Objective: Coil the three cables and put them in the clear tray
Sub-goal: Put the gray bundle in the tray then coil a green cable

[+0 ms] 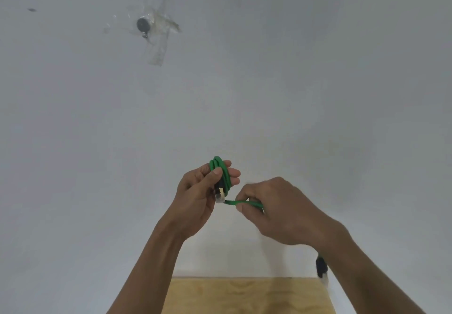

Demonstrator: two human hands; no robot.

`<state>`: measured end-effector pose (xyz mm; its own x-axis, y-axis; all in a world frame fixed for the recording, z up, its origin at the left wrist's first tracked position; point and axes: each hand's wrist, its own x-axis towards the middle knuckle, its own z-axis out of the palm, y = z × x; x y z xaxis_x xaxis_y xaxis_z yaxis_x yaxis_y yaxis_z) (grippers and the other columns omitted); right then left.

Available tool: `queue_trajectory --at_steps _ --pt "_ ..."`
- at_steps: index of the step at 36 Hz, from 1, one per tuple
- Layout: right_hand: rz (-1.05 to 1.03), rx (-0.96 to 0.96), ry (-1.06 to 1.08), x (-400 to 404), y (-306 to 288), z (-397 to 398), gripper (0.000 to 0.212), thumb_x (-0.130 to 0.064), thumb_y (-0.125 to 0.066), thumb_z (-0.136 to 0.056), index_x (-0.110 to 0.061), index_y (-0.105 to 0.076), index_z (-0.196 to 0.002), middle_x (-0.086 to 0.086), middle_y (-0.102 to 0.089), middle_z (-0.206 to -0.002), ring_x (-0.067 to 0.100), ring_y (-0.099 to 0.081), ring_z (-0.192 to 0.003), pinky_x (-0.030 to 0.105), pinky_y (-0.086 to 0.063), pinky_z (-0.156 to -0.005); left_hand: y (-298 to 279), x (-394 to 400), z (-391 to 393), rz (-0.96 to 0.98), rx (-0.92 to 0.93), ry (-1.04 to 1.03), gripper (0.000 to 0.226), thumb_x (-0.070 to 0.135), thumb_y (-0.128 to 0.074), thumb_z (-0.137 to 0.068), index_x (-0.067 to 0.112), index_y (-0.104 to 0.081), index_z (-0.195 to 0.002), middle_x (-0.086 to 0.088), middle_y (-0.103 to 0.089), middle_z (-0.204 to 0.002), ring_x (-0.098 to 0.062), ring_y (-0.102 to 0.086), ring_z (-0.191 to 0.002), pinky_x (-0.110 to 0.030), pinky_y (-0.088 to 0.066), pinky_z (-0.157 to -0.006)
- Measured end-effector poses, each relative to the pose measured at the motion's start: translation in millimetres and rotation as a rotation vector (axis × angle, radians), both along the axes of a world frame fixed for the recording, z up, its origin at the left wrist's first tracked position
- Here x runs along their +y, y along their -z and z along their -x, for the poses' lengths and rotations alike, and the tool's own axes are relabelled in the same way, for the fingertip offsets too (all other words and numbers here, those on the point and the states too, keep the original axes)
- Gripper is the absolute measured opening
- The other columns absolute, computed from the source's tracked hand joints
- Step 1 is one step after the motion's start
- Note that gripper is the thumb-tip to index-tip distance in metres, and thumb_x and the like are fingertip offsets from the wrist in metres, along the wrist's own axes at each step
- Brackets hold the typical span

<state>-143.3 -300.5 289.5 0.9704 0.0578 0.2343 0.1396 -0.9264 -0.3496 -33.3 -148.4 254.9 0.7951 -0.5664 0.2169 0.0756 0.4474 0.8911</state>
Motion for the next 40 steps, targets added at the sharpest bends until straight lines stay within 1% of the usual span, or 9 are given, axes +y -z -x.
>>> queue_trajectory --at_steps 5,8,12,17,21,23,28,37,40 --pt "0.098 -0.089 -0.041 -2.5 -26.9 -2.3 0.017 -0.047 -0.065 -0.091 -0.032 -0.069 -0.096 -0.017 -0.066 -0.082 0.008 -0.057 -0.079 0.029 -0.044 -0.07 3.7 3.9 4.9 -0.137 -0.073 0.108 0.027 0.011 -0.048 -0.098 -0.007 -0.063 -0.112 -0.014 -0.07 -0.093 -0.019 -0.066 -0.084 -0.024 -0.051 -0.073" --pt "0.056 -0.046 -0.08 -8.6 -41.8 -10.0 0.02 -0.046 -0.081 -0.076 -0.03 -0.073 -0.085 -0.014 -0.069 -0.075 0.004 -0.056 -0.067 0.028 -0.046 -0.067 7.2 5.1 11.1 -0.218 -0.153 0.172 0.029 0.014 -0.049 -0.101 -0.013 -0.06 -0.106 -0.02 -0.06 -0.091 -0.026 -0.054 -0.083 -0.026 -0.044 -0.071" --pt "-0.179 0.004 -0.178 -20.5 -48.9 -23.4 0.025 -0.034 -0.094 -0.062 -0.023 -0.075 -0.073 -0.009 -0.071 -0.067 0.018 -0.06 -0.056 0.037 -0.051 -0.057 6.9 5.8 21.1 -0.255 -0.174 0.242 0.025 0.018 -0.049 -0.097 -0.002 -0.064 -0.1 -0.02 -0.068 -0.095 -0.025 -0.064 -0.087 -0.029 -0.048 -0.078" --pt "-0.307 0.019 -0.279 -26.3 -50.0 -33.3 0.028 -0.019 -0.097 -0.059 -0.011 -0.076 -0.075 -0.004 -0.072 -0.064 0.002 -0.06 -0.053 0.016 -0.045 -0.053 3.8 5.6 27.0 -0.285 -0.16 0.264 0.035 0.019 -0.048 -0.096 -0.013 -0.057 -0.108 -0.016 -0.07 -0.088 -0.024 -0.062 -0.08 -0.036 -0.042 -0.077" --pt "-0.394 0.011 -0.274 -35.7 -47.7 -44.3 0.031 -0.021 -0.098 -0.055 -0.012 -0.075 -0.074 0.003 -0.071 -0.066 0.021 -0.063 -0.059 0.036 -0.053 -0.058 5.6 7.2 30.8 -0.279 -0.131 0.269 0.036 0.024 -0.047 -0.097 -0.008 -0.061 -0.108 -0.017 -0.067 -0.083 -0.028 -0.06 -0.079 -0.054 -0.043 -0.088" --pt "-0.45 0.041 -0.286 -38.2 -44.8 -47.8 0.03 -0.02 -0.098 -0.057 -0.011 -0.075 -0.076 0.005 -0.07 -0.068 0.024 -0.06 -0.059 0.037 -0.052 -0.059 6.6 7.0 33.3 -0.276 -0.147 0.277 0.042 0.031 -0.045 -0.1 -0.007 -0.062 -0.106 -0.018 -0.063 -0.079 -0.028 -0.058 -0.075 -0.062 -0.042 -0.095" --pt "-0.664 0.095 -0.338 -43.3 -28.3 -53.3 0.017 -0.011 -0.086 -0.074 -0.001 -0.075 -0.083 -0.005 -0.07 -0.068 0.017 -0.053 -0.058 0.025 -0.044 -0.054 6.0 4.8 40.3 -0.152 -0.167 0.282 0.042 0.04 -0.053 -0.098 0.0 -0.064 -0.094 -0.012 -0.055 -0.067 -0.022 -0.049 -0.063 -0.039 -0.052 -0.083" --pt "-1.103 0.236 -0.489 -53.1 10.8 -62.4 0.029 -0.036 -0.078 -0.08 -0.013 -0.077 -0.098 0.004 -0.066 -0.073 0.013 -0.05 -0.056 0.023 -0.045 -0.055 8.0 2.9 43.8 0.06 -0.073 0.28 0.041 0.045 -0.071 -0.086 0.004 -0.065 -0.085 -0.002 -0.048 -0.054 -0.017 -0.046 -0.053 -0.033 -0.053 -0.073" --pt "-1.143 0.233 -0.482 -58.5 17.9 -61.1 0.034 -0.031 -0.079 -0.083 -0.008 -0.075 -0.107 0.008 -0.064 -0.076 0.014 -0.052 -0.06 0.027 -0.045 -0.058 6.4 3.9 42.3 0.085 -0.05 0.214 0.042 0.049 -0.074 -0.081 0.008 -0.066 -0.078 0.001 -0.043 -0.05 -0.016 -0.043 -0.05 -0.031 -0.052 -0.067"
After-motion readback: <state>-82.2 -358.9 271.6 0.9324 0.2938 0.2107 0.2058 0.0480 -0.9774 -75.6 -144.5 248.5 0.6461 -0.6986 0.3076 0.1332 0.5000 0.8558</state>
